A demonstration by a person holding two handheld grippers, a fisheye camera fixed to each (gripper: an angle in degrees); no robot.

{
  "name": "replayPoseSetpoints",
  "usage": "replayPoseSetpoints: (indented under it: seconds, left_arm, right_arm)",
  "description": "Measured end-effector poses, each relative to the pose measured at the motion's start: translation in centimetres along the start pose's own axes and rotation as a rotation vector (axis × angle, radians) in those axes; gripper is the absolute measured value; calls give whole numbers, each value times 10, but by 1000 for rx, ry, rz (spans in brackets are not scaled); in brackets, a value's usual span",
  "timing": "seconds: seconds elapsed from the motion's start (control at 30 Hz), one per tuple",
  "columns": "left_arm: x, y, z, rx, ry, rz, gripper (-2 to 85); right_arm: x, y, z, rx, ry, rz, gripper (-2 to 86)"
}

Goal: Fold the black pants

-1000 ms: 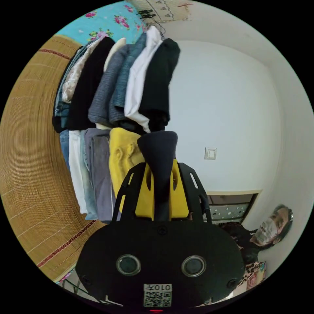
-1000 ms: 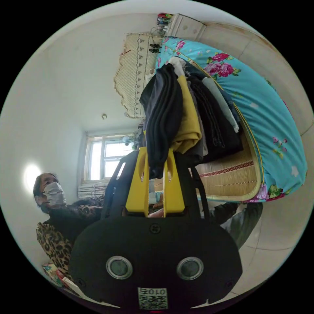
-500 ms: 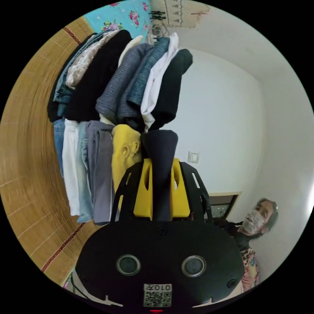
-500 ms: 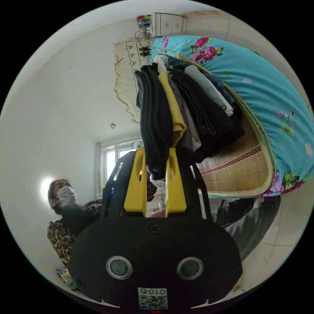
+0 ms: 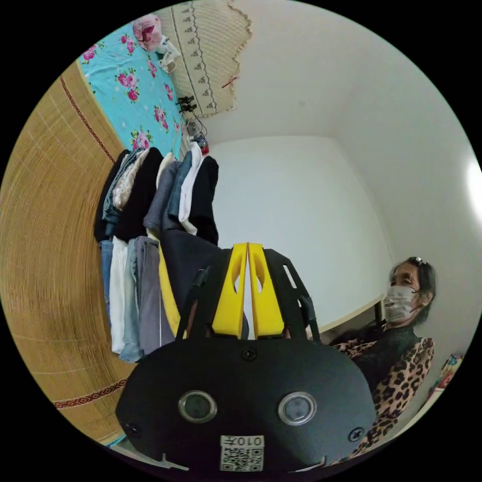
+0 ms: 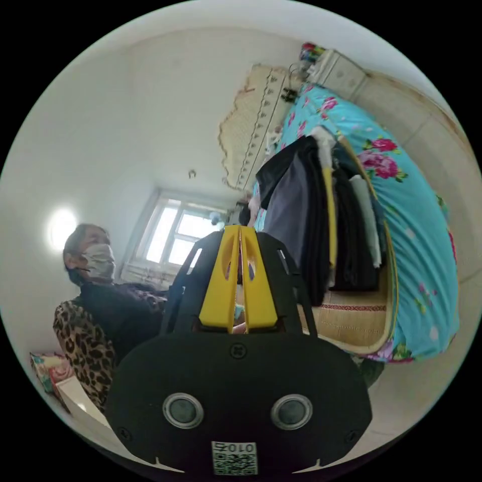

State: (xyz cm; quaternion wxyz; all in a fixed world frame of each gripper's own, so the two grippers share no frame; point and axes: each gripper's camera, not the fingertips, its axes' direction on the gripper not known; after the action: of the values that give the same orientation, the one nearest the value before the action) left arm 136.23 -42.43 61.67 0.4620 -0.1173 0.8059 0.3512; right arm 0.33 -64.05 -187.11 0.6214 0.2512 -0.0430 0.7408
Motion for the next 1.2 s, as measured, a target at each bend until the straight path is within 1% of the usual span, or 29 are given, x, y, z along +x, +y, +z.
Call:
replayPoseSetpoints:
  seconds: [0.03, 0.07, 0.1, 0.13, 0.17, 0.2, 0.23, 0.27, 0.3, 0.33, 0.37, 0.4, 0.43, 0.53, 0.7, 0.77, 0.8, 0.87, 0.9, 0.93, 0.97, 1.0, 1.03, 1.07, 1.1, 1.13, 1.17, 1.2]
  left_arm:
    - [10, -1, 14, -51, 0, 25, 2]
    - [18, -1, 32, -105, -29, 36, 1]
    - [20, 1, 39, -118, -40, 35, 1]
    - [19, 6, 51, -118, -16, 26, 0]
    - [13, 12, 64, -136, 32, 10, 0]
    - [10, 14, 72, -162, 42, 1, 0]
    - [1, 21, 88, -224, 11, -13, -1]
    - [-11, 30, 101, -276, -63, -30, -1]
    - [-20, 35, 106, -300, -93, -46, -1]
    - [-42, 42, 112, -326, -111, -89, -1]
    - [-62, 46, 112, -324, -69, -120, -1]
    - [-69, 48, 111, -312, -33, -140, -1]
    - [-77, 48, 106, -285, 3, -162, -1]
    - [-73, 41, 95, -311, -51, -116, -2]
    - [-80, 34, 80, -311, -6, -171, -2]
    - [-66, 35, 66, -283, 14, -219, -2]
    - [-55, 34, 61, -275, 11, -196, -2]
    - [9, 31, 34, -257, -62, -43, -1]
    - [31, 31, 26, -262, -103, 17, -1]
    - [81, 32, 11, -275, -223, 158, -2]
    - [136, 36, -2, -285, -370, 306, -2]
    - [165, 40, -8, -288, -446, 383, -2]
    - [221, 50, -19, -278, -585, 527, -2]
    - [276, 63, -30, -240, -715, 669, -2]
    - [304, 72, -34, -214, -783, 742, -2]
    - [357, 91, -43, -139, -935, 881, -2]
    - [405, 115, -51, -24, -1074, 1004, -2]
    - [427, 128, -55, 53, -1135, 1058, -3]
  right_arm:
    - [7, -17, 34, -59, -23, -26, 21]
    - [13, -26, 50, -85, -38, -30, 21]
    - [24, -40, 79, -107, -80, -34, 21]
    - [36, -52, 105, -118, -131, -45, 21]
    - [43, -57, 118, -124, -139, -48, 21]
    - [60, -63, 139, -134, -93, -31, 20]
    - [86, -62, 157, -141, -6, 25, 19]
    - [102, -60, 164, -148, 20, 61, 19]
    - [134, -51, 171, -142, -60, 84, 18]
    - [165, -38, 165, -66, -210, 115, 17]
    - [176, -30, 160, -18, -244, 130, 17]
    - [183, -18, 158, 20, -236, 127, 17]
    - [182, -11, 165, -3, -204, 100, 16]
    - [193, 0, 190, -15, -203, 108, 16]
    - [216, 16, 230, -15, -194, 128, 16]
    - [224, 25, 245, -20, -196, 146, 17]
    - [221, 29, 254, -33, -171, 156, 18]
    - [197, 34, 267, -57, -83, 106, 18]
    - [173, 37, 276, -85, -6, 58, 18]
    - [141, 41, 286, -111, 93, -15, 18]
    - [122, 43, 291, -125, 143, -63, 18]
    - [80, 48, 302, -146, 263, -164, 18]
    - [33, 53, 313, -144, 411, -273, 18]
    - [7, 57, 318, -129, 489, -334, 19]
    - [-47, 68, 330, -82, 654, -475, 19]
    - [-100, 85, 346, -8, 822, -636, 19]
    - [-123, 96, 353, 47, 903, -710, 19]
    - [-162, 119, 369, 199, 1048, -828, 19]
